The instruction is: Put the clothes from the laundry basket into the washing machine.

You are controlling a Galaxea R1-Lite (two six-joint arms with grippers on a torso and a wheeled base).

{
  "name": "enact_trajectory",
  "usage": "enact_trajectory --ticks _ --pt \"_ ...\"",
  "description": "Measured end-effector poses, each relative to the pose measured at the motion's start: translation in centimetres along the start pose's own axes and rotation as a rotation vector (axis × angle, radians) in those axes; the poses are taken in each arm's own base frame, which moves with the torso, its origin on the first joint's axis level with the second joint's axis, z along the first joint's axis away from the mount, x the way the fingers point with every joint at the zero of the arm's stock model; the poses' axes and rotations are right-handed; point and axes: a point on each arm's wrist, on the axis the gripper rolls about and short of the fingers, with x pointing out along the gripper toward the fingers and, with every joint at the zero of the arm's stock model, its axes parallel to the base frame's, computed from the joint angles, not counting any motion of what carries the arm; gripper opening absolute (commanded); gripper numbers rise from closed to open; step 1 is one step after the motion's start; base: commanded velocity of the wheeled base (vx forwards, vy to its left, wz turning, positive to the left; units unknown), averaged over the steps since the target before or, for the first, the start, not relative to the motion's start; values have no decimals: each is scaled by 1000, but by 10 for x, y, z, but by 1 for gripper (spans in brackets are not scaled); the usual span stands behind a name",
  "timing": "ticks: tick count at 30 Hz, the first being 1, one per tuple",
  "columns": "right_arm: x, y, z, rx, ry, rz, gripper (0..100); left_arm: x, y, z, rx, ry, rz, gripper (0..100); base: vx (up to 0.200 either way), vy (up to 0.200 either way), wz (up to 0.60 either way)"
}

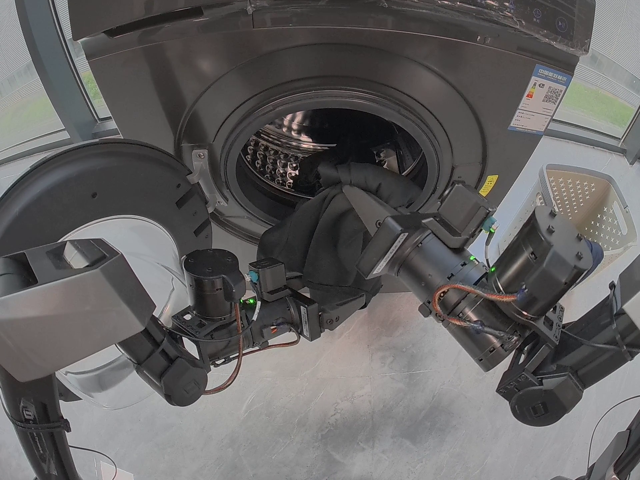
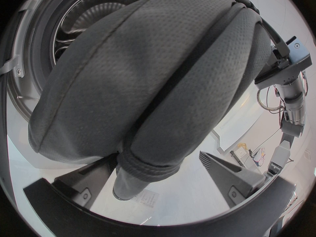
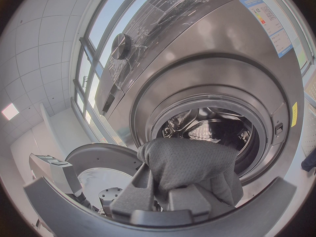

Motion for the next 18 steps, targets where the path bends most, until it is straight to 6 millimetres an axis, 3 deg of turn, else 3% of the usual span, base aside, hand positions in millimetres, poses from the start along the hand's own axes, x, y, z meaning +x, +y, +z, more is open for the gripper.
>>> enact_trajectory --ticks 15,16,18 --pt "-1 -5 -2 -6 9 -13 0 -10 -16 7 5 -13 -24 0 0 0 0" --pt "-1 -6 -2 -7 13 -14 100 -14 -19 10 6 -16 -28 0 0 0 0" --pt "-2 -6 -4 -8 16 -14 100 -20 -24 13 7 -18 -35 0 0 0 0"
